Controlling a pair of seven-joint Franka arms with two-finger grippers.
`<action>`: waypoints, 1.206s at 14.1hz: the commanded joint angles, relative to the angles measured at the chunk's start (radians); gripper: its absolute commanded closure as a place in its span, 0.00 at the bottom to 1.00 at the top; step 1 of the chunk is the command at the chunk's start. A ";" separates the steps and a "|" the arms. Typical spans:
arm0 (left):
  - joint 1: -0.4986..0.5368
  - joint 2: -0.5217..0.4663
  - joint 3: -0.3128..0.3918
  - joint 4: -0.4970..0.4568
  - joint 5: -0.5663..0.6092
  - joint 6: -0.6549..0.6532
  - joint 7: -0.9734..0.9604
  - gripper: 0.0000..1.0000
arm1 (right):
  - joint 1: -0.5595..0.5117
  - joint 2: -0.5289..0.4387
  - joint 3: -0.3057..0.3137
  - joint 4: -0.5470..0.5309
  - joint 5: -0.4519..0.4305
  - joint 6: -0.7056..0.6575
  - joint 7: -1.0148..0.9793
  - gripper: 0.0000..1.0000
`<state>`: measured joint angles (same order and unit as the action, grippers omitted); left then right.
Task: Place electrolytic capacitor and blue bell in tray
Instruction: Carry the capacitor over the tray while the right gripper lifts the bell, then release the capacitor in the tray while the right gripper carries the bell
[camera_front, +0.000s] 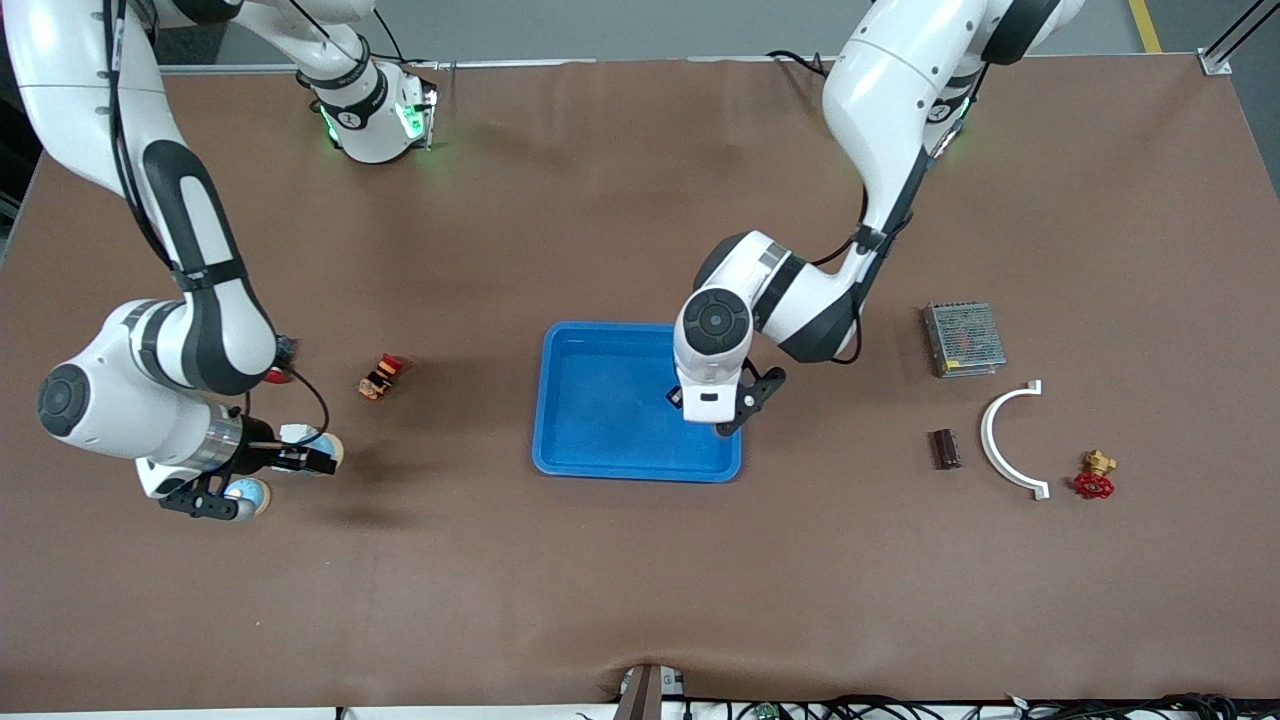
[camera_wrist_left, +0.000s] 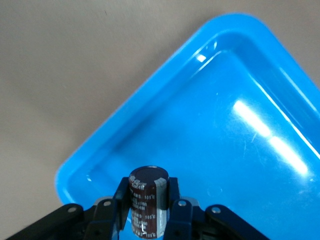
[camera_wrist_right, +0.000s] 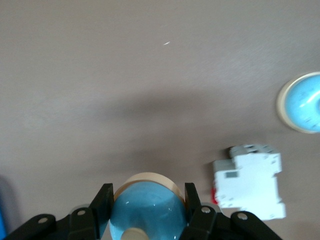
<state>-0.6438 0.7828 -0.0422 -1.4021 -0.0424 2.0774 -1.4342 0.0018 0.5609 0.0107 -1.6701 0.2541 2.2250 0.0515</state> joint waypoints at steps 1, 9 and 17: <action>-0.022 0.027 0.007 0.009 -0.030 0.039 -0.026 1.00 | 0.056 -0.079 -0.008 -0.078 0.020 0.016 0.094 1.00; -0.048 0.067 0.007 0.000 -0.031 0.053 -0.064 1.00 | 0.285 -0.187 -0.009 -0.235 0.019 0.147 0.442 1.00; -0.048 0.053 0.008 -0.001 -0.019 0.041 -0.054 0.00 | 0.516 -0.184 -0.011 -0.243 0.011 0.251 0.810 1.00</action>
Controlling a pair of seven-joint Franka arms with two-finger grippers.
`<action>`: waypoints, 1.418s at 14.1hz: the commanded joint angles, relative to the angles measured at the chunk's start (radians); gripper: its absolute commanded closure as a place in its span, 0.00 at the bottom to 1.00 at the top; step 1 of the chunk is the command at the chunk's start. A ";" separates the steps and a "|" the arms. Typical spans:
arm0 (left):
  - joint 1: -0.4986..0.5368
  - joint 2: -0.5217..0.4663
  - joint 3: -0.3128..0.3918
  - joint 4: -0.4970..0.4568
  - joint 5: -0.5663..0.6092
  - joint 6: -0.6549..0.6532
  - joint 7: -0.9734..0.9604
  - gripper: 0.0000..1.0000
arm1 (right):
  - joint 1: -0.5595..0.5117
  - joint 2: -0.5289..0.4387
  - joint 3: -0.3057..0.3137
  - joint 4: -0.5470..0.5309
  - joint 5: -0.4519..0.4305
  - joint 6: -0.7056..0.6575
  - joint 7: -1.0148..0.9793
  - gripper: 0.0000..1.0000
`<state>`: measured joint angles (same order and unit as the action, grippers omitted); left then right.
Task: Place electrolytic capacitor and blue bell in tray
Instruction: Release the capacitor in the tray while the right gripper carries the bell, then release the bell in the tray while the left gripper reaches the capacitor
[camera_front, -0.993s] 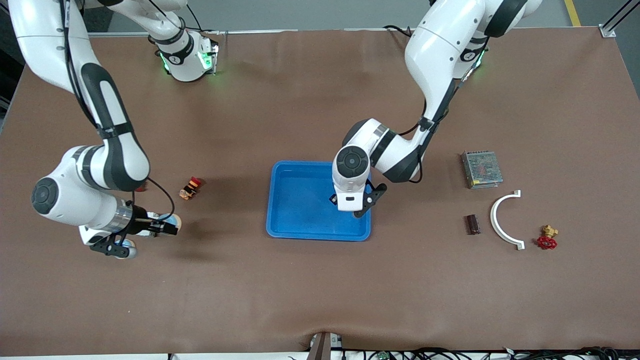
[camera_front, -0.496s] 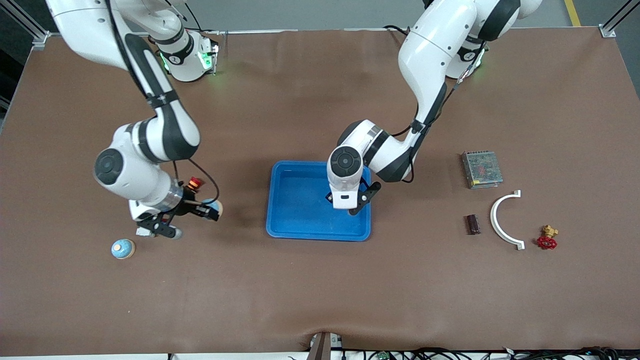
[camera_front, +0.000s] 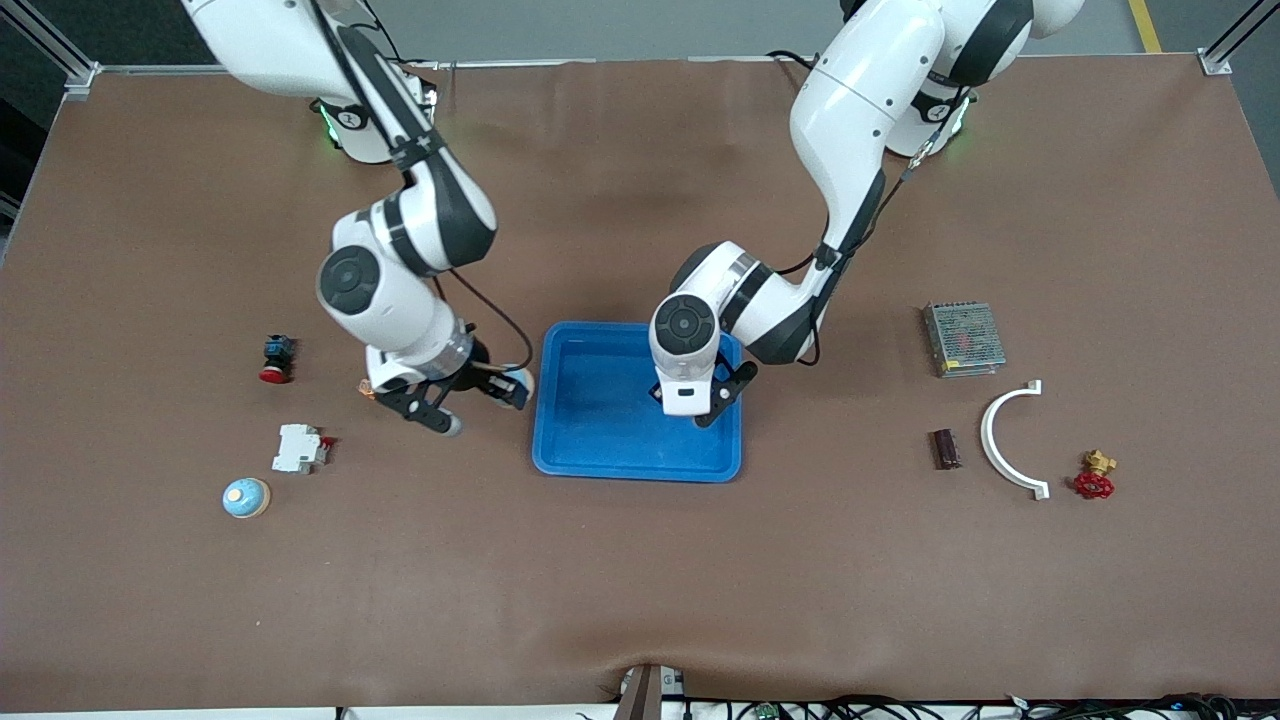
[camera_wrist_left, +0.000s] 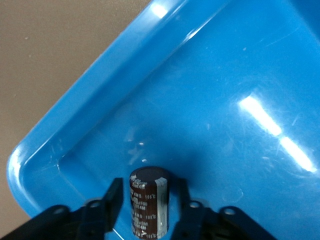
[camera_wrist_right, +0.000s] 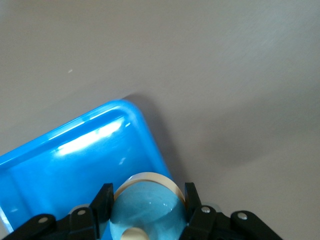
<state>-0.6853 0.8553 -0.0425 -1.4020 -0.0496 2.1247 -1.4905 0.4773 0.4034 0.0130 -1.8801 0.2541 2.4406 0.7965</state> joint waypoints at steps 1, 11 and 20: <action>-0.004 -0.039 0.012 0.000 -0.010 -0.026 0.006 0.00 | 0.062 -0.025 -0.013 -0.033 0.011 0.052 0.097 1.00; 0.354 -0.263 0.021 0.003 0.016 -0.267 0.609 0.00 | 0.179 0.052 -0.019 -0.076 -0.006 0.224 0.236 1.00; 0.518 -0.216 0.018 -0.032 0.188 -0.238 1.016 0.00 | 0.188 0.150 -0.019 -0.077 -0.016 0.324 0.234 1.00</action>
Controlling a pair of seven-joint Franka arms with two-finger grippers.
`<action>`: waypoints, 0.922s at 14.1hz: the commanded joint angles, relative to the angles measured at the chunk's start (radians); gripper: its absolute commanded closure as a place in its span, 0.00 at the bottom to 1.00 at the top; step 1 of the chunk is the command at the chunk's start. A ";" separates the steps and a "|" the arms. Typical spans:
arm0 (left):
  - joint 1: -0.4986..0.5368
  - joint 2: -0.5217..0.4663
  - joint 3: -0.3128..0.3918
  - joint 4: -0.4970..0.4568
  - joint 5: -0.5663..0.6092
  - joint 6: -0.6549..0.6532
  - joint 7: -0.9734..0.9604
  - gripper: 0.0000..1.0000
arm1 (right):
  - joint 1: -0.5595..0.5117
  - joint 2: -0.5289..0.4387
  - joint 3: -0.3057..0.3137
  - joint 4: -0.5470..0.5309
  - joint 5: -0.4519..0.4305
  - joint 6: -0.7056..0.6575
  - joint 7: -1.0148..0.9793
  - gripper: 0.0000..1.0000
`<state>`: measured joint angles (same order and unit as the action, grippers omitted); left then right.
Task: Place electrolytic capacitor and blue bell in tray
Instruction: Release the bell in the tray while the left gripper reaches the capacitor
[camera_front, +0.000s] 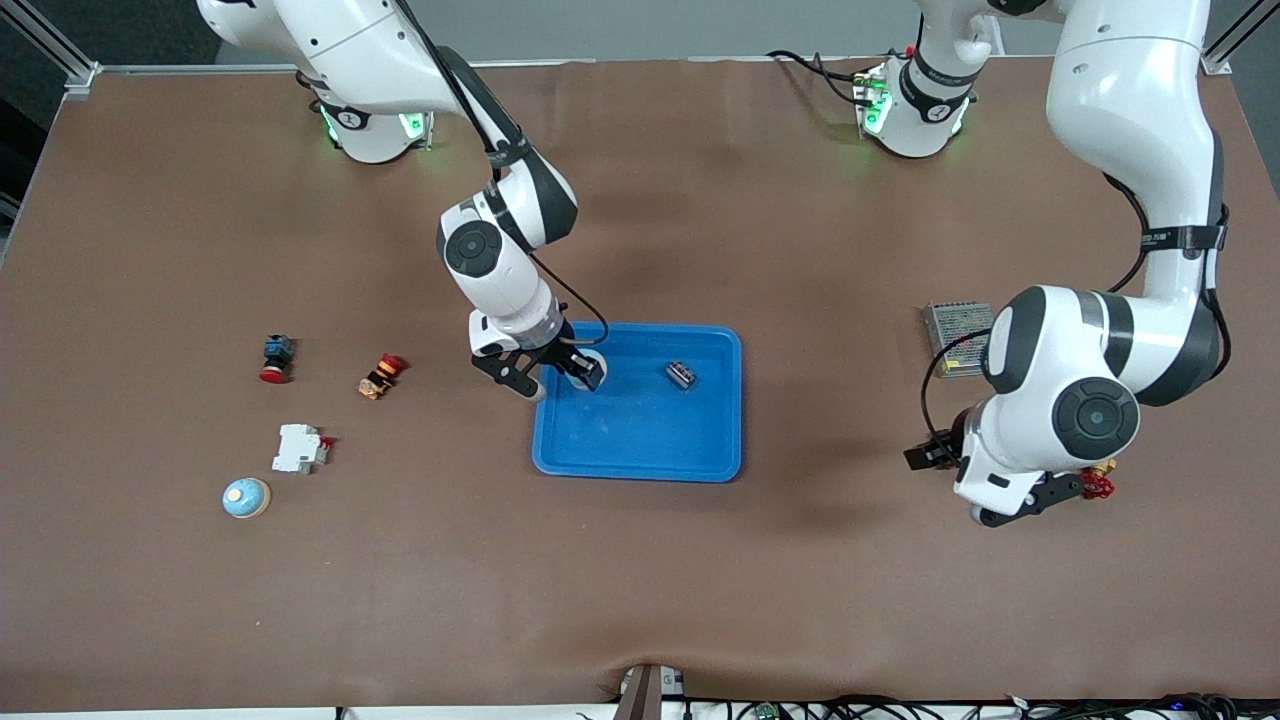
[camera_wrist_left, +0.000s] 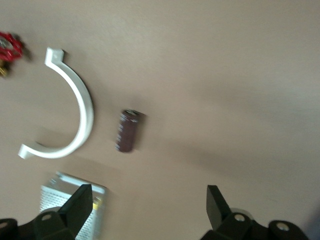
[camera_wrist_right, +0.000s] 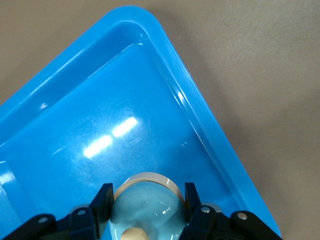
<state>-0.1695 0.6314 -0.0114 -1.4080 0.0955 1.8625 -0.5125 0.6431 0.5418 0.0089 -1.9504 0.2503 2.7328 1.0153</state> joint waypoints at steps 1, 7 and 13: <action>0.014 0.010 -0.013 -0.055 0.044 0.065 0.076 0.00 | 0.024 0.020 -0.015 -0.007 -0.013 0.039 0.016 1.00; 0.065 -0.032 -0.016 -0.331 0.044 0.433 0.175 0.00 | 0.038 0.059 -0.015 -0.004 -0.013 0.074 0.017 1.00; 0.117 -0.013 -0.019 -0.361 0.043 0.449 0.212 0.00 | 0.059 0.081 -0.018 -0.002 -0.013 0.074 0.035 1.00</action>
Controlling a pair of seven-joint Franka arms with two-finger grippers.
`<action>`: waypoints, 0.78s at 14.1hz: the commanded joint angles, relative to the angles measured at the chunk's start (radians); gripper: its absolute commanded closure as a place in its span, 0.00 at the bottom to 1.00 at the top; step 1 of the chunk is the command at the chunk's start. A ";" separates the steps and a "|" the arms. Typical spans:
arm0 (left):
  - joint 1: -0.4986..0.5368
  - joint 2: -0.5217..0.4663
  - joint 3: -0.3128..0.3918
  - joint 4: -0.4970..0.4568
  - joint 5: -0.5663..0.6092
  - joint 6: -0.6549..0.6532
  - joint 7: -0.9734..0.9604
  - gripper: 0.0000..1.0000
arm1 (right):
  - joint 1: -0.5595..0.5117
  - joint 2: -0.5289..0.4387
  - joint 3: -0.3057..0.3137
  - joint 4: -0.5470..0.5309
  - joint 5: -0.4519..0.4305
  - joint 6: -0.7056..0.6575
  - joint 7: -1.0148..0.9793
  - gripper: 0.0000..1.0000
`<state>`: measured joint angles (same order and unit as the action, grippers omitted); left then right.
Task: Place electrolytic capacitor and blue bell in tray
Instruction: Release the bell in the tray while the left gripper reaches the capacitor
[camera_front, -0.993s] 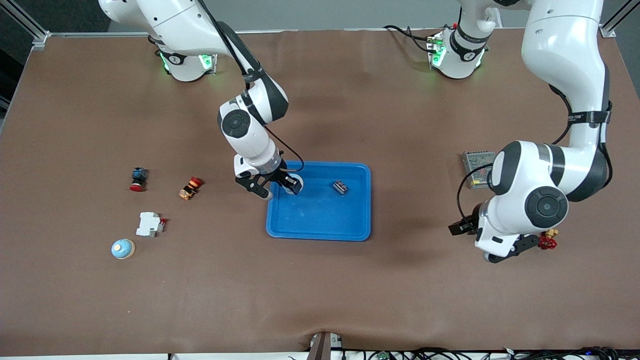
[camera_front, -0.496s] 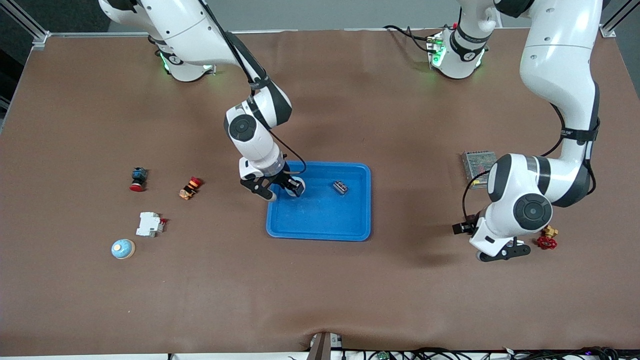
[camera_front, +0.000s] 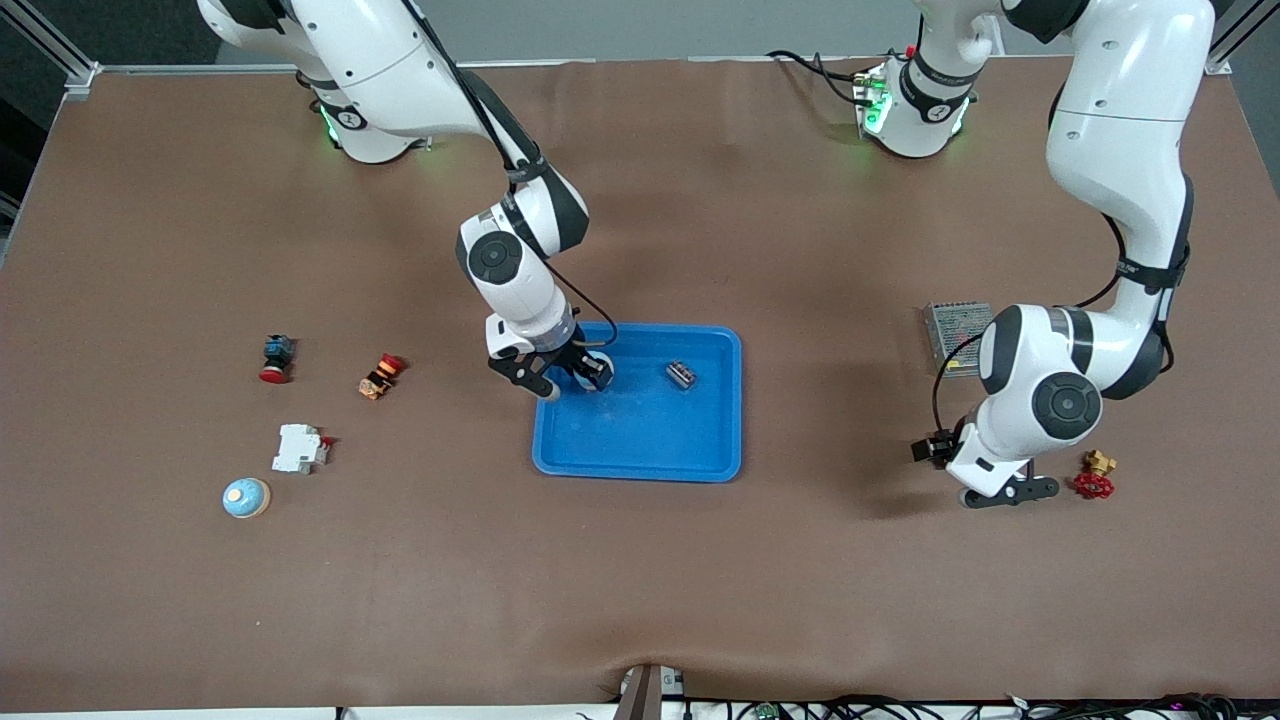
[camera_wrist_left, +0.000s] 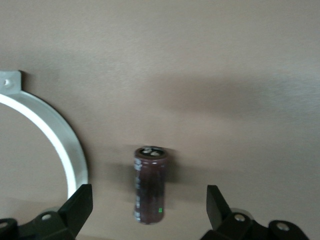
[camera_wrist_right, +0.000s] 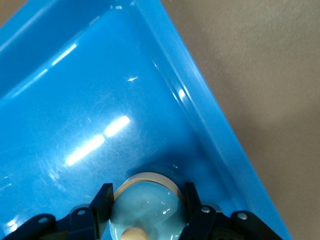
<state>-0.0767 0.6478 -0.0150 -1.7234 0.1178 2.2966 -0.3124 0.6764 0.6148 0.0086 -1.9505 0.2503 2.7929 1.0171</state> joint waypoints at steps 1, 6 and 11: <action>0.029 -0.021 -0.016 -0.044 0.020 0.015 0.012 0.00 | 0.031 0.010 -0.024 -0.002 -0.013 0.014 0.035 1.00; 0.022 -0.013 -0.020 -0.044 0.006 0.017 0.003 0.00 | 0.057 0.019 -0.053 0.001 -0.011 0.016 0.037 0.81; 0.020 0.016 -0.020 -0.050 0.006 0.046 -0.005 0.00 | 0.060 0.014 -0.061 0.005 -0.013 0.011 0.032 0.00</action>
<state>-0.0636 0.6645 -0.0318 -1.7598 0.1178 2.3185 -0.3117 0.7114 0.6232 -0.0321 -1.9494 0.2503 2.7970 1.0295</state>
